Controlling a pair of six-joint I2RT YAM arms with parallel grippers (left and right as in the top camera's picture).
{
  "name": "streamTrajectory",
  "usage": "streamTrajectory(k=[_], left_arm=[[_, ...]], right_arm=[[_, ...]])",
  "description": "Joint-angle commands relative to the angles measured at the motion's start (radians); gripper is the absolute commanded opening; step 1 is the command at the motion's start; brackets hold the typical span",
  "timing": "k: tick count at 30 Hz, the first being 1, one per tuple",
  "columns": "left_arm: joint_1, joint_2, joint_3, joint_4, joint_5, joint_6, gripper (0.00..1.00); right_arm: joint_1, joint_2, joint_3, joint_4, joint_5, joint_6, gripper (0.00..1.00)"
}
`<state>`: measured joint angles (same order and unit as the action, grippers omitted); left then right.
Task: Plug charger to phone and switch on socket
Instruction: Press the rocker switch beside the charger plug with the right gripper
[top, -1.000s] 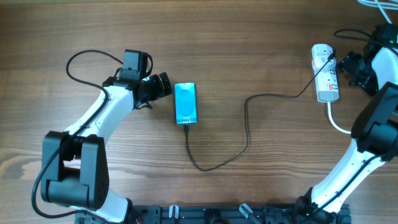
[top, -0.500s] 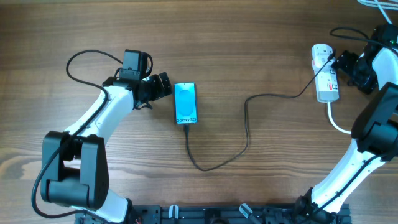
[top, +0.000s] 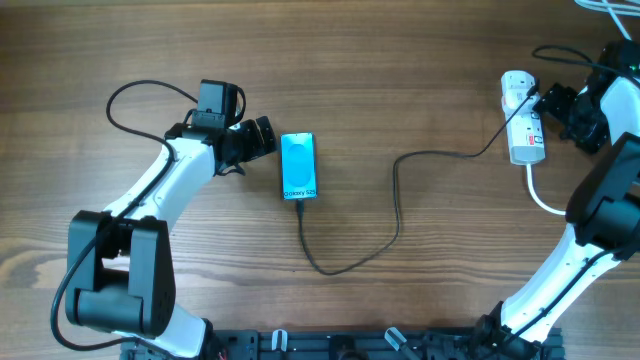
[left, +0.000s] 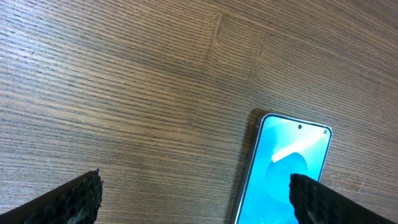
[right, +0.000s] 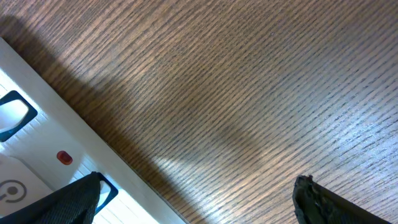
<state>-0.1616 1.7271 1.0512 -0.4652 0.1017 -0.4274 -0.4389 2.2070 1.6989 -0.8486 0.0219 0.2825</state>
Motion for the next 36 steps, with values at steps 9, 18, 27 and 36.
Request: streamTrajectory(k=[9, 18, 27, 36], left_arm=[[0.002, -0.013, 0.010, 0.001, -0.006, 0.002, 1.00], [0.002, -0.013, 0.010, 0.001, -0.006, 0.002, 1.00], [0.002, -0.013, 0.010, 0.001, -0.006, 0.002, 1.00], [0.002, -0.013, 0.010, 0.001, -0.006, 0.002, 1.00]], right_arm=[[0.013, 0.023, -0.006, 0.007, -0.042, 0.000, 1.00], [0.013, 0.023, -0.006, -0.022, -0.089, 0.006, 1.00], [0.013, 0.023, -0.006, -0.044, -0.113, 0.006, 1.00], [0.013, 0.023, -0.006, -0.055, -0.057, 0.005, 1.00]])
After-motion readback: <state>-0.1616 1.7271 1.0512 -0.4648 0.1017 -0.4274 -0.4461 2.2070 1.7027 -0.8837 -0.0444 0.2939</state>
